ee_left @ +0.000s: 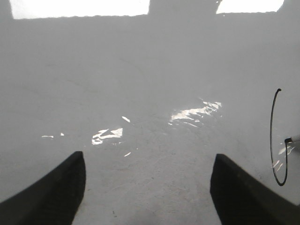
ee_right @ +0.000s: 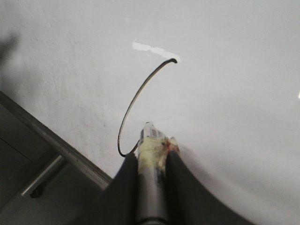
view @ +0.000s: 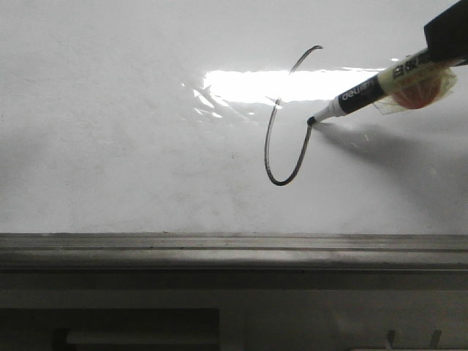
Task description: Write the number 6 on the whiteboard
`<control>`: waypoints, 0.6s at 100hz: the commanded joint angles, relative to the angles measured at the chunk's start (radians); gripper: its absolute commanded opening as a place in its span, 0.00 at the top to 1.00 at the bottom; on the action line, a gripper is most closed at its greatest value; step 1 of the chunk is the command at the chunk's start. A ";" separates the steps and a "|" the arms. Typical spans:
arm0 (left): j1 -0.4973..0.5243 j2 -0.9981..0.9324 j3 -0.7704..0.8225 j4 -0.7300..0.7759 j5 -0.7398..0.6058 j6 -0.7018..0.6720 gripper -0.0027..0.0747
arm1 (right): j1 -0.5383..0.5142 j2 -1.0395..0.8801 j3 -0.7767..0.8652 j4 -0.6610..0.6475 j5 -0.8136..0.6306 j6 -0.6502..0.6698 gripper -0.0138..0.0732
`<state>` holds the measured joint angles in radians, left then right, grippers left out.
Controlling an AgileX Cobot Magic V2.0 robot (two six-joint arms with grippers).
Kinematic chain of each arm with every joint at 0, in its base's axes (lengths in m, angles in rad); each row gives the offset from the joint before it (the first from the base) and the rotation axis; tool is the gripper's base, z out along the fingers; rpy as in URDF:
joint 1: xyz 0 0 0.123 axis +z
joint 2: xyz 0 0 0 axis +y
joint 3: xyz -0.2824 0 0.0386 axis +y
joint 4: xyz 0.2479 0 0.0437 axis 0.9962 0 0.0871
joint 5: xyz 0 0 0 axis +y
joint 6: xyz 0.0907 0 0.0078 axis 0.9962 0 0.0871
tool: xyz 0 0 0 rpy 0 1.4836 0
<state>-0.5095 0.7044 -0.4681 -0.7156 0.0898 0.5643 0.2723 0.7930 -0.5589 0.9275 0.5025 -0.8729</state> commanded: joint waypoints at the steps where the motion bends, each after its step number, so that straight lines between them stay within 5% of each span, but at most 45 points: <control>1: 0.002 -0.006 -0.031 -0.013 -0.062 -0.007 0.32 | 0.005 0.033 -0.031 0.081 -0.140 -0.084 0.89; 12: 0.002 -0.006 -0.031 -0.013 -0.062 -0.007 0.32 | 0.037 0.108 -0.049 0.221 -0.101 -0.219 0.89; 41: 0.001 -0.006 -0.046 -0.013 0.017 0.005 0.32 | 0.042 0.061 -0.071 0.162 0.188 -0.179 0.89; 60: -0.121 0.034 -0.115 -0.013 0.088 0.130 0.35 | 0.042 0.079 -0.108 0.159 0.254 -0.179 0.89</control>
<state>-0.5724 0.7116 -0.5208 -0.7156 0.2001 0.6373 0.3166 0.8636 -0.6088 1.0514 0.7318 -1.0545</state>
